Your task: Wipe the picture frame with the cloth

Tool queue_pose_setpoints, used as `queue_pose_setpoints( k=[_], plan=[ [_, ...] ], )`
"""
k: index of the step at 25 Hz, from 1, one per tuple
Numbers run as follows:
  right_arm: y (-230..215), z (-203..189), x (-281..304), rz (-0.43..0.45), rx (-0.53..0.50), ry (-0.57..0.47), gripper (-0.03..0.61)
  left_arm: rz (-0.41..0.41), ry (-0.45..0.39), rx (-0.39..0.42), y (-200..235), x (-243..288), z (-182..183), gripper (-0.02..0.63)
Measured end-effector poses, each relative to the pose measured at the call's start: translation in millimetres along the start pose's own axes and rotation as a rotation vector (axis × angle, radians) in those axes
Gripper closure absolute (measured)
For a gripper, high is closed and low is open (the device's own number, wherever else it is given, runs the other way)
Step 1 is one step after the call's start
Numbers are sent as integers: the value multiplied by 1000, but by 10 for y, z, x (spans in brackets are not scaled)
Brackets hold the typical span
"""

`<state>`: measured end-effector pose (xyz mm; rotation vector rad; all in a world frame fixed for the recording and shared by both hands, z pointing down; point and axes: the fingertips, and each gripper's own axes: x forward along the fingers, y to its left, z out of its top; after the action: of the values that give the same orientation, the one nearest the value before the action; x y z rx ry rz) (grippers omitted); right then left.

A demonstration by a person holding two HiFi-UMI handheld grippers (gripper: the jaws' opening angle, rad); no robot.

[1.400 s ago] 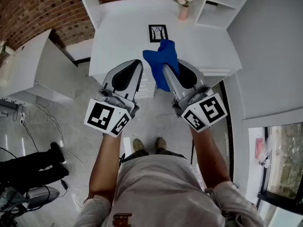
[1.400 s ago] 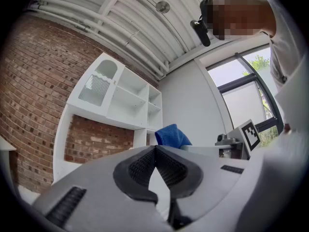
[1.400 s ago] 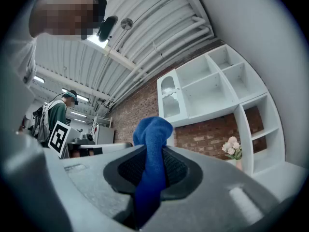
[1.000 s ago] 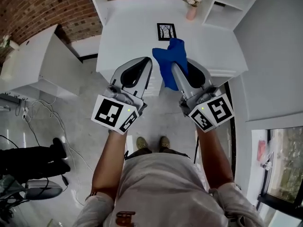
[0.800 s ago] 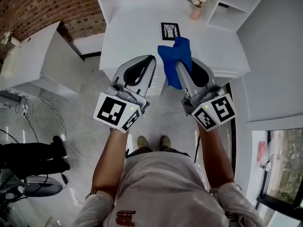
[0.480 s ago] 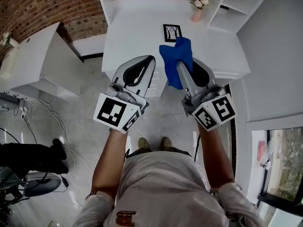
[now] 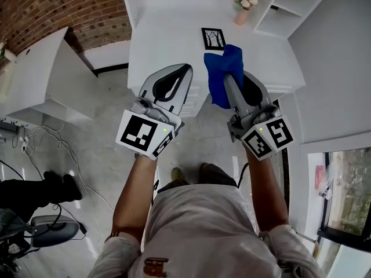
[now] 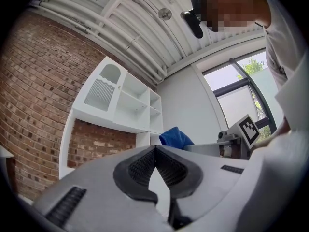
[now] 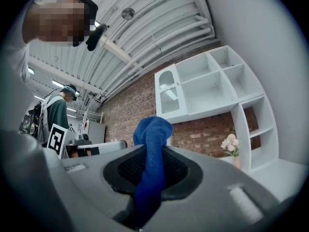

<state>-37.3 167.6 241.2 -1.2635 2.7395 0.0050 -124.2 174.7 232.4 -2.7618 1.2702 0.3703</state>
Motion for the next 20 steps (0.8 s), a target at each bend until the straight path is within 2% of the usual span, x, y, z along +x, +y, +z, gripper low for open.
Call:
queue_pose_setpoints(
  k=[9,20],
  plan=[
    [-203,-98,132,-35,-6,23,505,-3,14,-33,201,129,-152,615],
    [-999,-235,483,-39,-14,27,505,45,66,-14,547,740,-475,615]
  ],
)
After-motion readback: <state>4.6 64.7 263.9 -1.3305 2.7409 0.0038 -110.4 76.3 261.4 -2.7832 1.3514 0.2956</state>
